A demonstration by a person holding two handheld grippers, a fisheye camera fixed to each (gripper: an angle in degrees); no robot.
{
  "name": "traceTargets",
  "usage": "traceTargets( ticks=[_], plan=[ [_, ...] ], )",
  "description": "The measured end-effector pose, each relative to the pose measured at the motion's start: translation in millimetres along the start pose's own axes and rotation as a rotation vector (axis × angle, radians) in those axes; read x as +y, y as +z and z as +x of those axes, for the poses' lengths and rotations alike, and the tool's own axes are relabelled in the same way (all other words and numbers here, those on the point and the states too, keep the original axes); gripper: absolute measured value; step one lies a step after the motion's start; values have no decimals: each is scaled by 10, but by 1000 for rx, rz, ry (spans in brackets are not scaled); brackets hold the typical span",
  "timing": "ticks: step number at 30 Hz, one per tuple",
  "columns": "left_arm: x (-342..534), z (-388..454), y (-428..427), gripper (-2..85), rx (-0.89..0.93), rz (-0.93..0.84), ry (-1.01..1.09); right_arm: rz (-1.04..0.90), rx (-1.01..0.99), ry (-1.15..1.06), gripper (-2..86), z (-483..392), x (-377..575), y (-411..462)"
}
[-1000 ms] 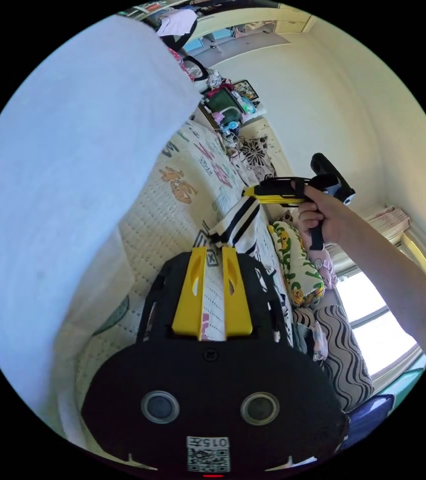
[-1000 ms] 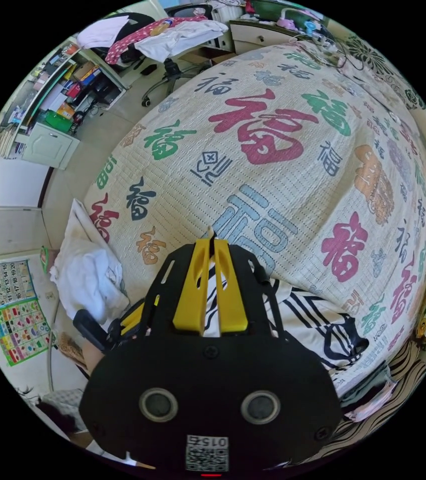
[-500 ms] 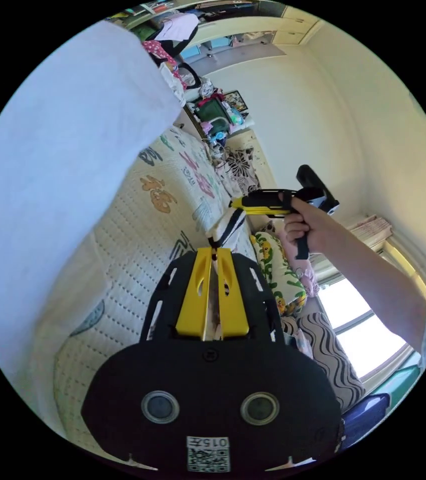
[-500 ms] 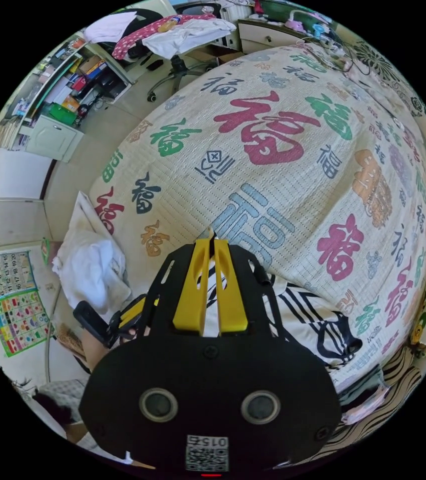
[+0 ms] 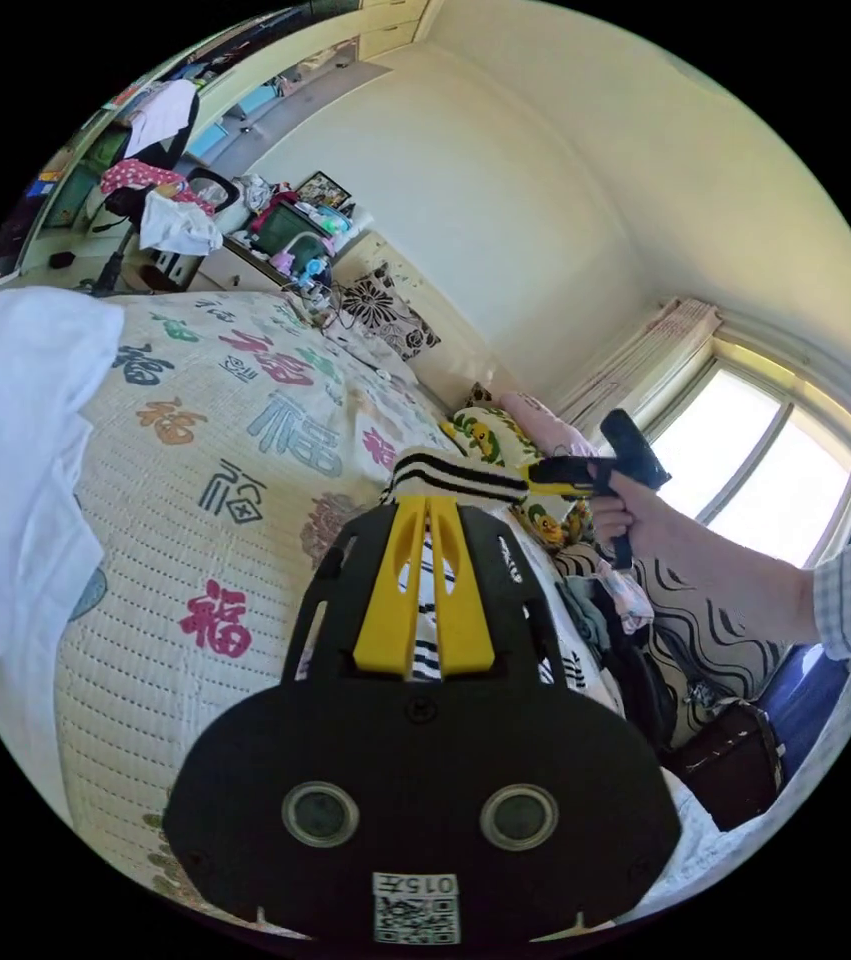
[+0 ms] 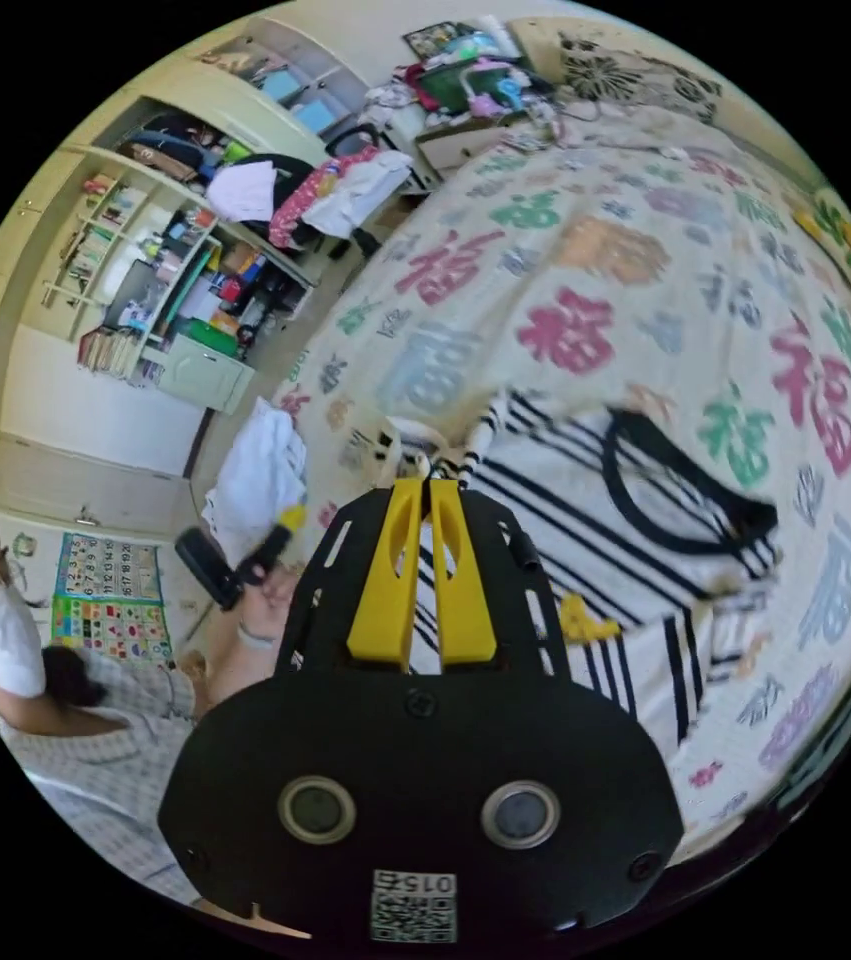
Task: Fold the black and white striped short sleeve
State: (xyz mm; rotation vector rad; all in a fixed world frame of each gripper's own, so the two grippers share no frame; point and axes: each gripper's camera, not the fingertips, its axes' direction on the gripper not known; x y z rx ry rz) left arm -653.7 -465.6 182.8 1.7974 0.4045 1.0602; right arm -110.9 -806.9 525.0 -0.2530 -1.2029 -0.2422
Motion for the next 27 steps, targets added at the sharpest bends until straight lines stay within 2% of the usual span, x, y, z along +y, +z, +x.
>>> traceTargets(
  ticks=[3, 5, 8, 11, 14, 15, 17, 20, 25, 27],
  plan=[
    [172, 78, 226, 23, 6, -84, -3, -110, 115, 159, 16, 593, 453, 67],
    [208, 133, 412, 67, 37, -142, -1, -79, 86, 195, 25, 754, 612, 9],
    [237, 395, 783, 84, 28, -216, 113, -2, 40, 168, 57, 766, 665, -76],
    [315, 675, 1304, 95, -64, -298, 280, -22, 74, 93, 79, 659, 548, -32],
    [405, 656, 1842, 73, -130, -429, 307, -68, 68, 58, 66, 611, 459, 65],
    [455, 593, 1987, 31, -88, -495, 287, -114, 49, 49, 44, 607, 458, 96],
    [540, 537, 2046, 3, -18, -565, 262, -153, 42, 9, 18, 575, 525, 65],
    [767, 652, 1685, -5, 17, -501, 365, -228, 2, -104, 5, 505, 794, -75],
    [925, 616, 1298, 14, 40, -421, 338, -384, -13, -262, 13, 404, 1232, -205],
    [777, 591, 1383, 90, 2, -398, 330, -397, 11, -244, 28, 404, 1315, -295]
  ],
)
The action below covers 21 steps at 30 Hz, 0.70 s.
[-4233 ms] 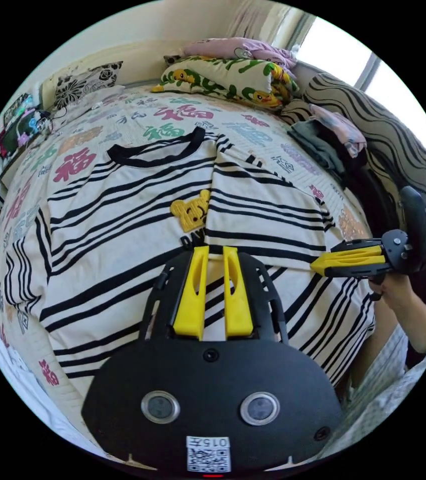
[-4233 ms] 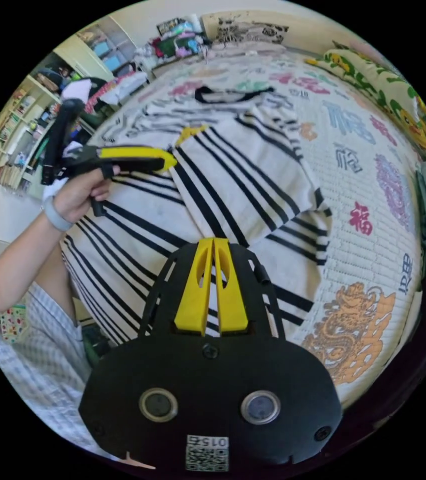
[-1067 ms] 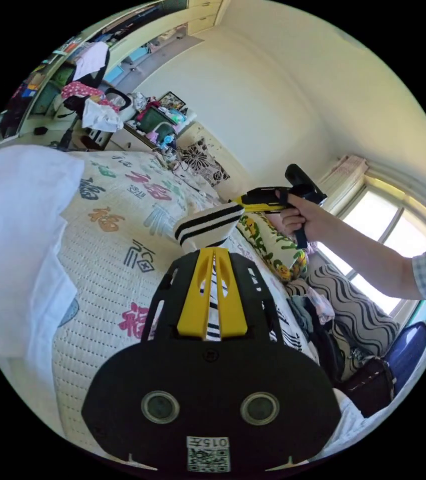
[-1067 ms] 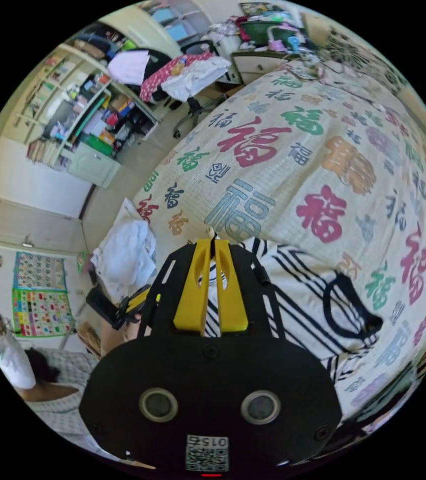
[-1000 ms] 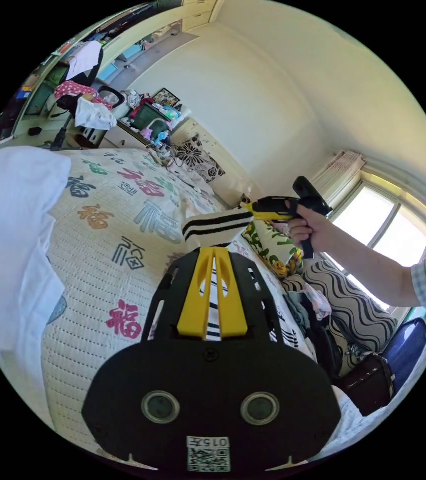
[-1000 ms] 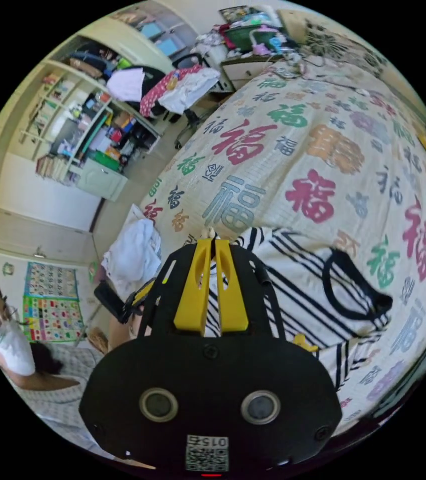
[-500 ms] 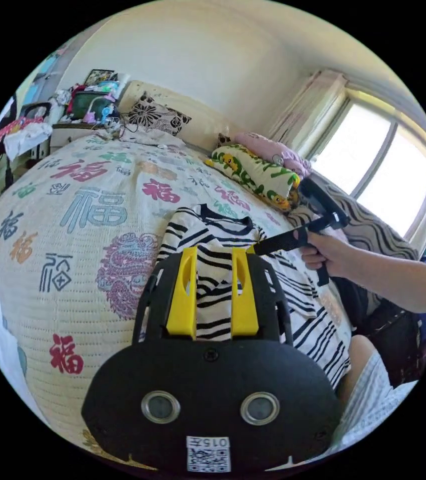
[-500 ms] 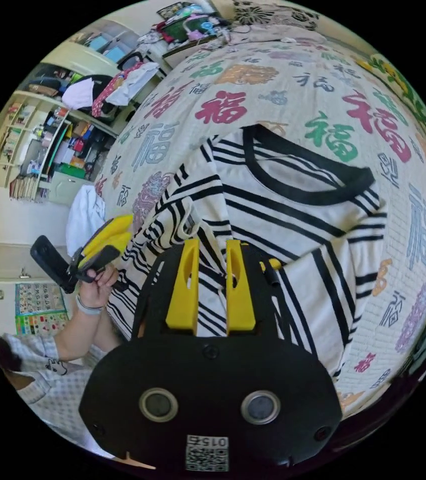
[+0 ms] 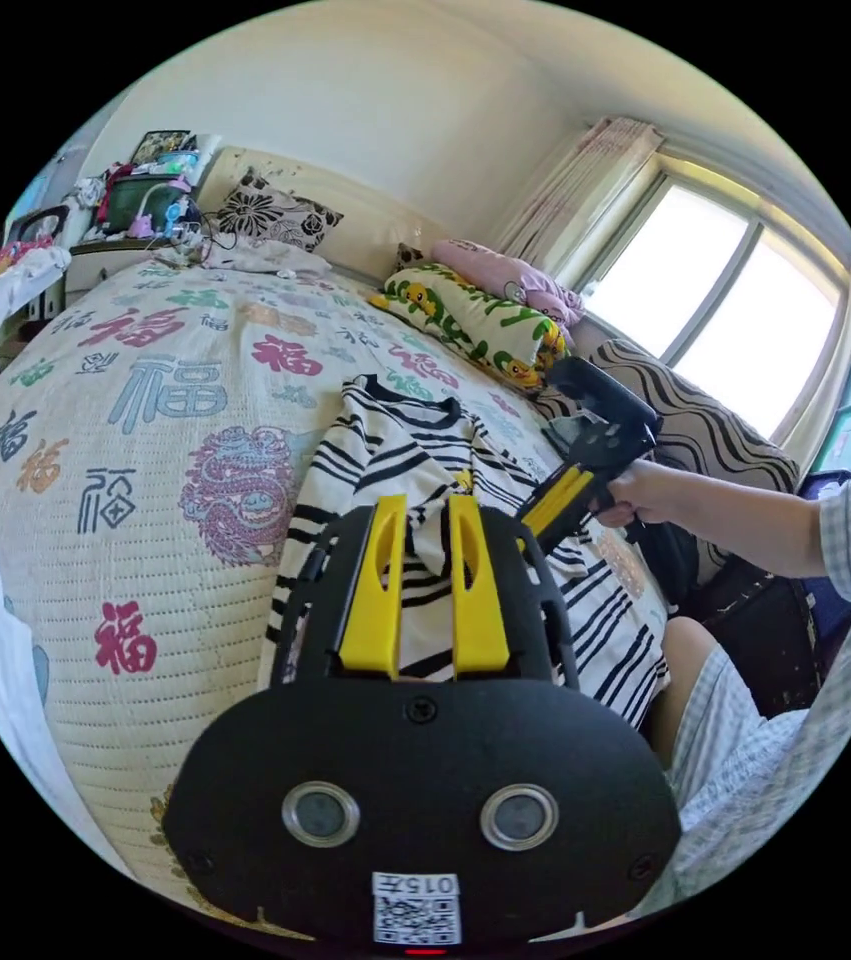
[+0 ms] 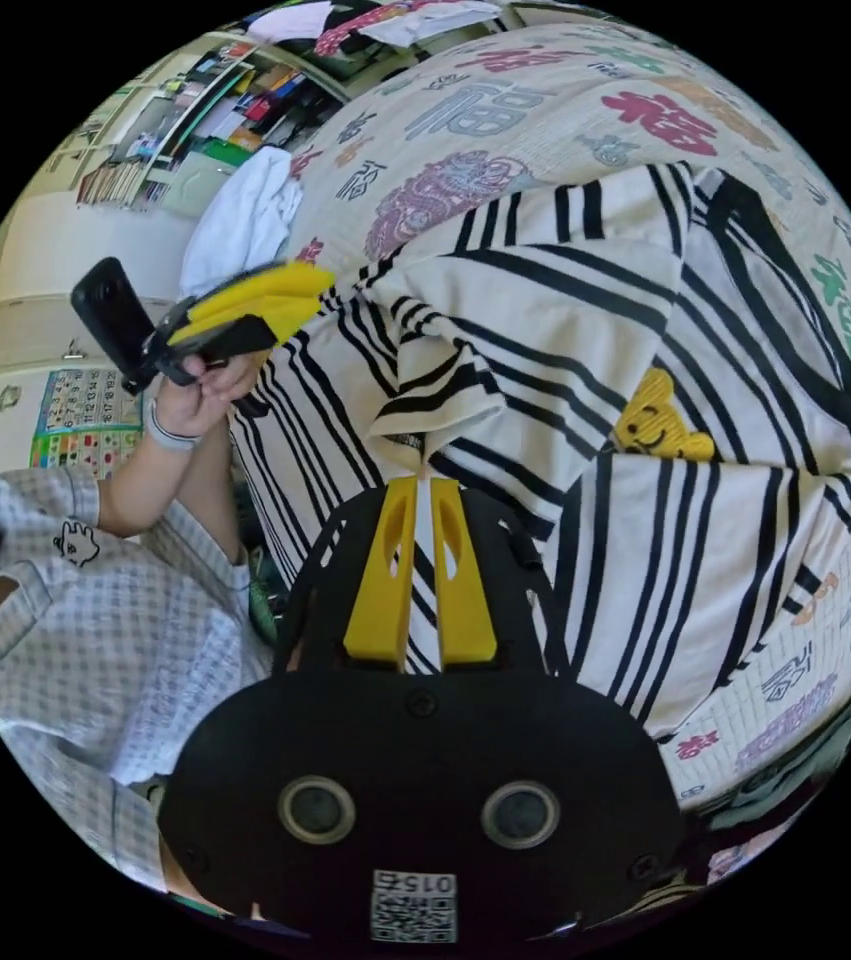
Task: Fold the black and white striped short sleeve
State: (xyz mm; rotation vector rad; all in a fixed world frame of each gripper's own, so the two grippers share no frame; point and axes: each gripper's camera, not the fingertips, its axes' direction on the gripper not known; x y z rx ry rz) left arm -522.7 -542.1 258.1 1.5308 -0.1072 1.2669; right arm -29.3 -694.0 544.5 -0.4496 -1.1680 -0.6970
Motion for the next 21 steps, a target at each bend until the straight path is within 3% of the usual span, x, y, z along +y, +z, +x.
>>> traceTargets(
  ticks=[4, 8, 13, 18, 21],
  plan=[
    [-289, -74, 417, 85, 8, -93, 65, 160, -24, 75, 40, 83, 155, -276],
    [-287, -166, 988, 2, 19, -376, 131, 271, -74, 206, 45, 331, 315, -527],
    [162, -257, 476, -4, 43, -346, 144, 321, -36, 307, 53, 579, 481, -722],
    [312, -875, 1, 55, 49, -161, -232, 375, -68, 359, 96, 856, 257, -958],
    [149, -1239, 187, 103, 115, -113, -414, 371, -44, 378, 104, 950, 48, -1070]
  ],
)
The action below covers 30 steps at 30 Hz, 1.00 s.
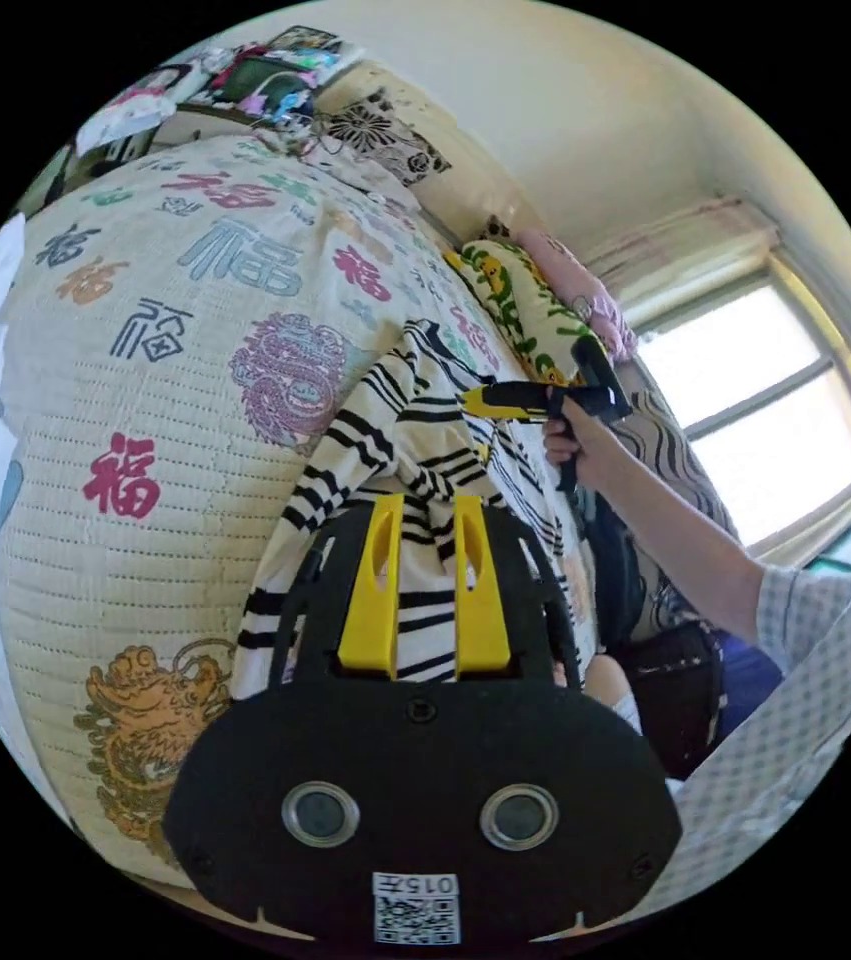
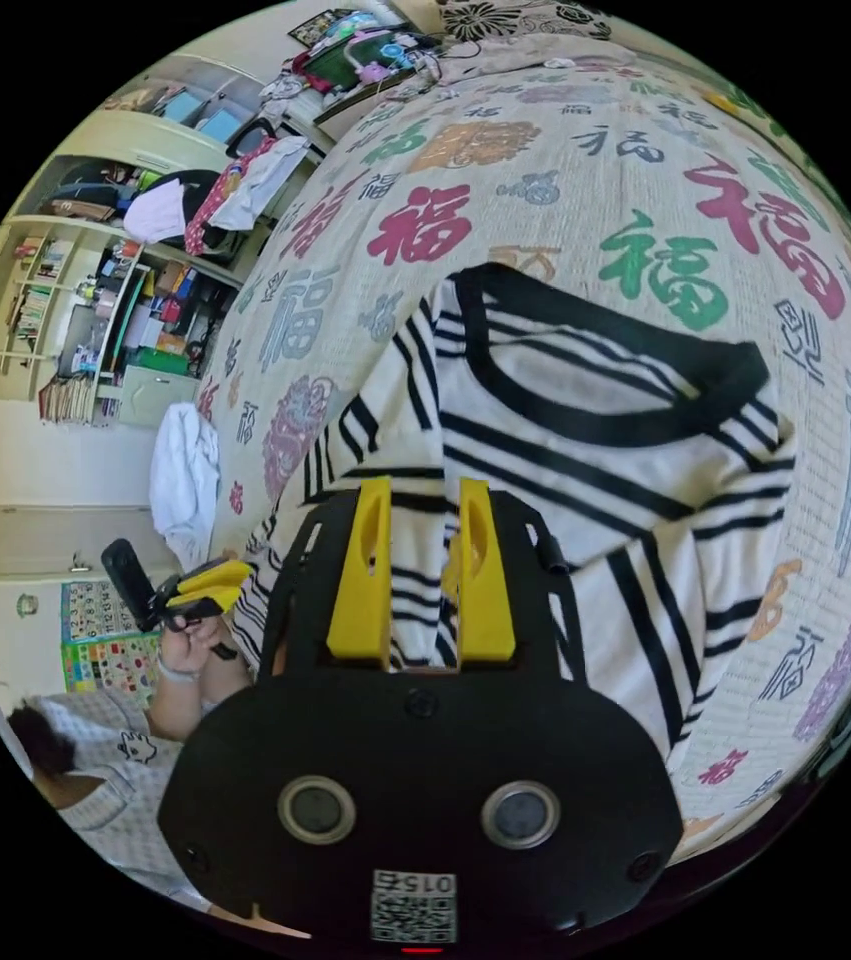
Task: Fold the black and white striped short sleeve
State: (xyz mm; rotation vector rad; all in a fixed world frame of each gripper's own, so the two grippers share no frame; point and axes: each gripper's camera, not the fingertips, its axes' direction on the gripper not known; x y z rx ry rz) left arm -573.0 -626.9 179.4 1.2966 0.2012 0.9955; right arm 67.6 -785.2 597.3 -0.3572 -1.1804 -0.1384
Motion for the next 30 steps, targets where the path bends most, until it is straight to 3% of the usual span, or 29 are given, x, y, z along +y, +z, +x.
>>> traceTargets(
  ticks=[4, 6, 11, 17, 22, 24, 27, 30],
  plan=[
    [-260, -319, 378, 112, -33, -5, -202, -70, -48, 4, 78, -5, -233, 48],
    [-252, -511, 330, 62, 13, 127, -274, -160, -119, -15, 41, -21, -344, 74],
    [-200, -768, 108, 8, 20, 209, -238, -137, -104, -54, 17, -111, -543, -175],
    [-173, -1168, 80, 16, -26, 167, -267, -196, 207, -132, 51, -471, -516, -70],
    [0, -1026, -82, 102, 13, 76, -160, -53, 139, -238, 53, -681, 80, -502],
    [83, -664, -15, 122, -80, 30, -18, -82, 138, -300, 69, -733, 516, -580],
    [88, -312, 251, 134, -212, 11, 102, -117, 236, -235, 82, -604, 928, -551],
    [7, -348, 580, 92, -209, -2, 89, -151, 131, -114, 79, -392, 1085, -524]
  ],
)
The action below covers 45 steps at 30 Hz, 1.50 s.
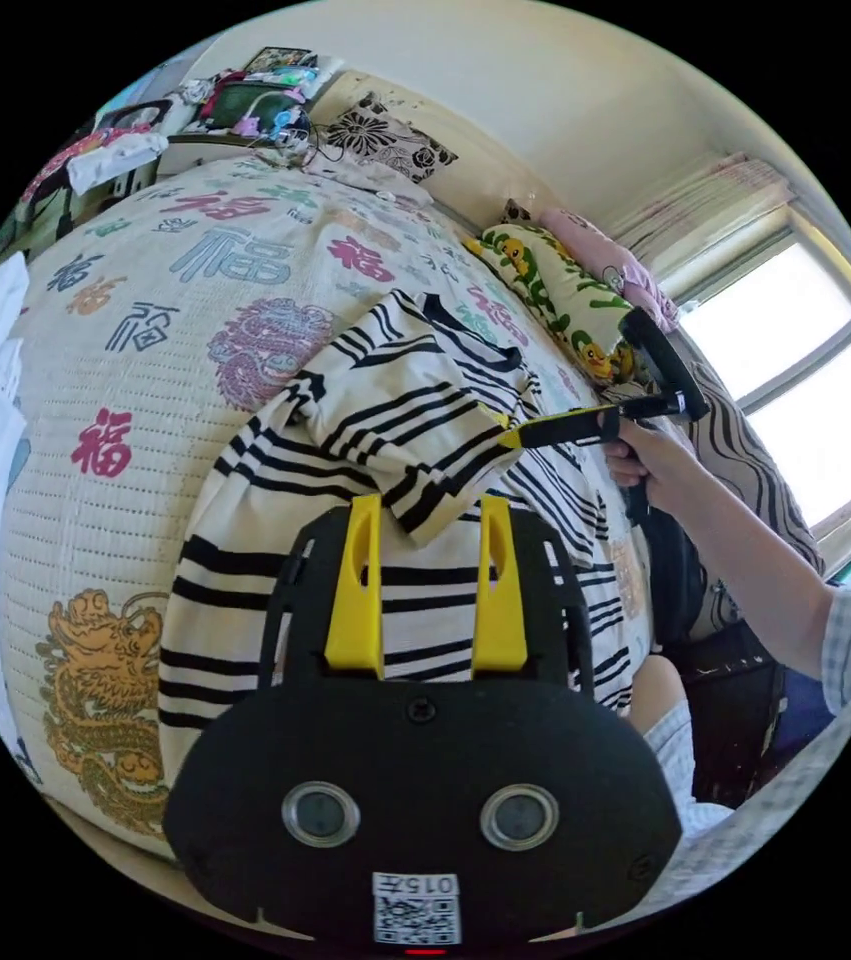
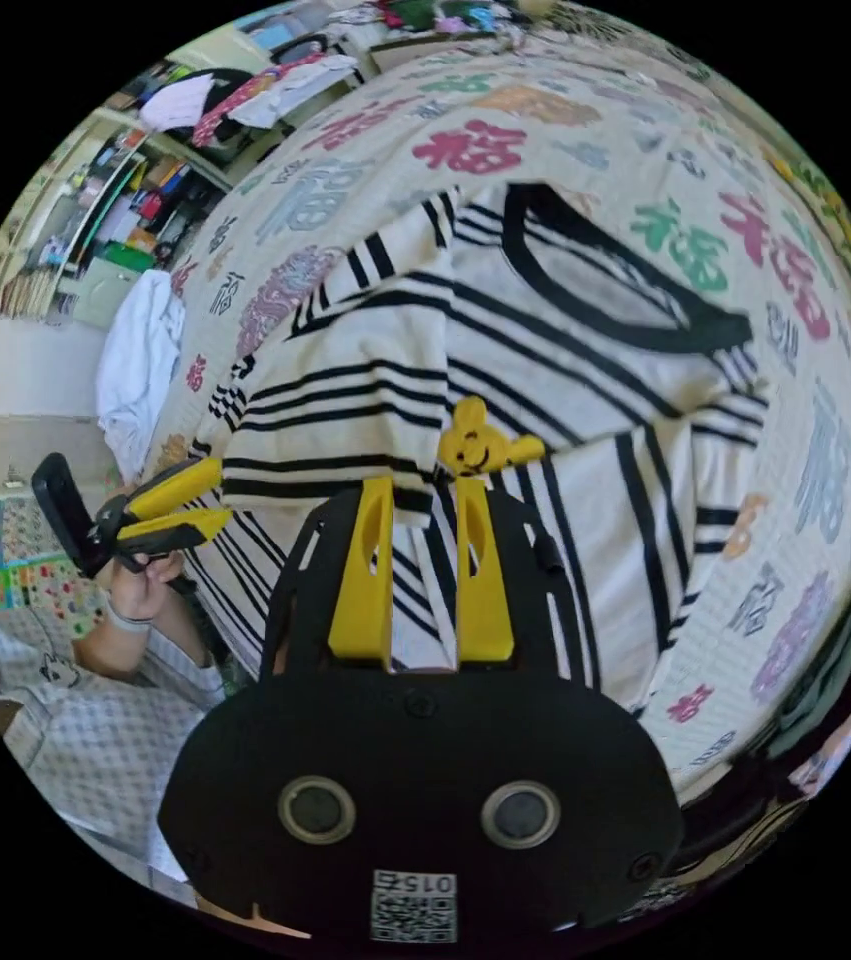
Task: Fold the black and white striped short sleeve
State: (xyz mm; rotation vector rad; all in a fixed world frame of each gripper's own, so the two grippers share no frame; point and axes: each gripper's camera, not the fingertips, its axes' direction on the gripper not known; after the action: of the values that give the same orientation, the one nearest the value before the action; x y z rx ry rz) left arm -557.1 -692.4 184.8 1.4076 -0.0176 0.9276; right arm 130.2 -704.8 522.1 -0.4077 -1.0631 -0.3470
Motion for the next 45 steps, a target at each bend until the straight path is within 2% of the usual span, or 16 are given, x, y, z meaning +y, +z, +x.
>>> traceTargets(
  ticks=[2, 6, 10, 14, 17, 21, 22, 25, 26, 29, 33, 35, 39, 43, 45],
  plan=[
    [-6, -55, 120, 38, 10, 1, -20, 14, -57, 32, 11, 73, 52, -10],
    [130, -85, 88, 4, -26, -14, -3, 30, -113, -6, -4, 53, 166, -197],
    [271, -142, 351, 12, -55, -70, -36, -69, -5, -24, 4, -76, 255, -18],
    [277, -149, 333, 56, -24, -86, -47, 9, 15, 7, 42, -131, 420, -261],
    [210, -38, 95, 60, -21, 10, -11, 110, 58, 1, 39, -217, 604, -504],
    [-60, 140, 180, 53, -26, 61, 82, 167, -28, -28, 20, -374, 676, -568],
    [-96, 157, 253, 51, -31, 51, 97, 151, -24, -25, 18, -388, 665, -537],
    [-192, 138, 866, 37, -142, -137, 157, 29, 71, 36, 4, -353, 638, -305],
    [-176, 101, 1087, 31, -196, -224, 180, 46, 21, 47, 1, -313, 675, -329],
    [-218, 138, 1084, 41, -198, -235, 263, 132, -64, 59, 20, -177, 849, -630],
    [-894, 230, 880, 81, -151, -81, 303, 295, 31, 138, 52, 283, 1067, -1226],
    [-1335, 297, 1003, 107, -138, -68, 319, 323, 43, 198, 70, 524, 1051, -1409],
    [-2216, 500, 1792, 123, -162, -175, 327, 306, 11, 278, 108, 893, 771, -1541],
    [-2600, 480, 2591, 121, -222, -327, 276, 271, -11, 316, 118, 1058, 497, -1458],
    [-2657, 389, 2941, 107, -246, -393, 246, 170, 5, 341, 114, 1148, 389, -1282]
  ],
)
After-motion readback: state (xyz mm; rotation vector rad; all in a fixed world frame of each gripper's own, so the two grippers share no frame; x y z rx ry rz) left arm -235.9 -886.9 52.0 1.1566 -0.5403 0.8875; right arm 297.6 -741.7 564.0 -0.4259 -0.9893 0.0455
